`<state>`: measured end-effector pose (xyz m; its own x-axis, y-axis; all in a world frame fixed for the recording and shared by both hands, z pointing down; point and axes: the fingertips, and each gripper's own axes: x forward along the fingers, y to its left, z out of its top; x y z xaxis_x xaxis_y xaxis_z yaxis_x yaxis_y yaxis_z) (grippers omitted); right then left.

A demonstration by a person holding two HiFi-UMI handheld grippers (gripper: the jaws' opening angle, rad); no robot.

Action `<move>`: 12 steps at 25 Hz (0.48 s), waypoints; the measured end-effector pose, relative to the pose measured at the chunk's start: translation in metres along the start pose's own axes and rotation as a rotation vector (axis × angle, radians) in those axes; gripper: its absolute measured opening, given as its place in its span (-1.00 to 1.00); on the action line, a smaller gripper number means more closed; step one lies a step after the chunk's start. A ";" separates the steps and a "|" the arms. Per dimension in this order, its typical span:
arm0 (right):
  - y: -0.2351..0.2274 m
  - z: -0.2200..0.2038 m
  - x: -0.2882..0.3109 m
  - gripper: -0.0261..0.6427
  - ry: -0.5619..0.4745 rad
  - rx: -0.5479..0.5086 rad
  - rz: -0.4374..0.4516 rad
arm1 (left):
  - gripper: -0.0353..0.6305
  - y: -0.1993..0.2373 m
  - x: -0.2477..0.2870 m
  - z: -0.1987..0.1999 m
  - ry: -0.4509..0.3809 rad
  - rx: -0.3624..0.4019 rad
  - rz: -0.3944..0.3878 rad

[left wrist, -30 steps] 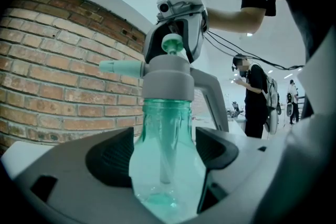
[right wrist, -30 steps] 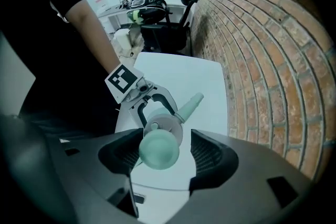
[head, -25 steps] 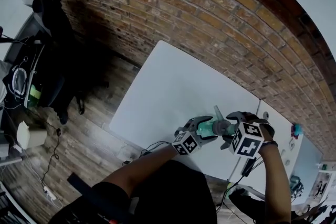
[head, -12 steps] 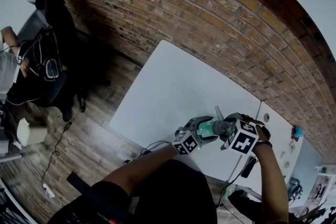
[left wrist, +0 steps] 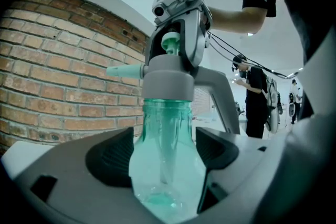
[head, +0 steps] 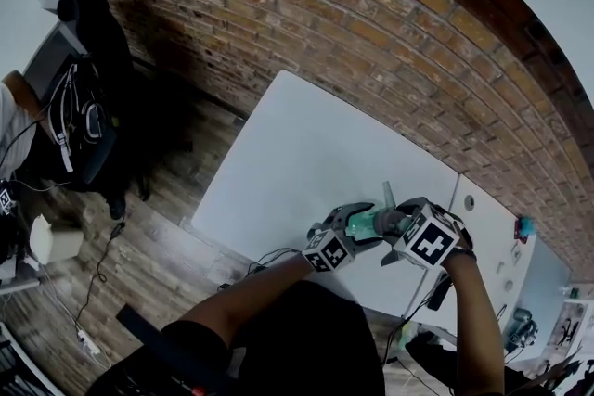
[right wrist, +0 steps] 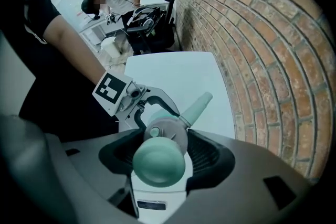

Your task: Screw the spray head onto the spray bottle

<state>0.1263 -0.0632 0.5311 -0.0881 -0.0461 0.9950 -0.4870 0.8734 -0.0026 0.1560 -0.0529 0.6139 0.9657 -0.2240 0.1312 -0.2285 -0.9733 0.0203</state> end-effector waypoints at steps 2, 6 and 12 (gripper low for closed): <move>-0.001 0.001 0.000 -0.14 -0.011 0.035 -0.005 | 0.16 0.001 0.000 0.000 0.001 -0.002 0.002; -0.005 -0.002 0.000 -0.14 -0.034 0.158 -0.021 | 0.16 0.001 0.000 0.000 -0.001 0.001 0.001; -0.006 0.000 0.000 -0.13 -0.052 0.255 -0.029 | 0.16 0.000 0.000 -0.001 0.006 0.000 -0.006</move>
<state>0.1296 -0.0685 0.5315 -0.1122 -0.0999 0.9887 -0.6927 0.7212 -0.0058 0.1557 -0.0528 0.6150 0.9663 -0.2180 0.1372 -0.2228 -0.9746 0.0209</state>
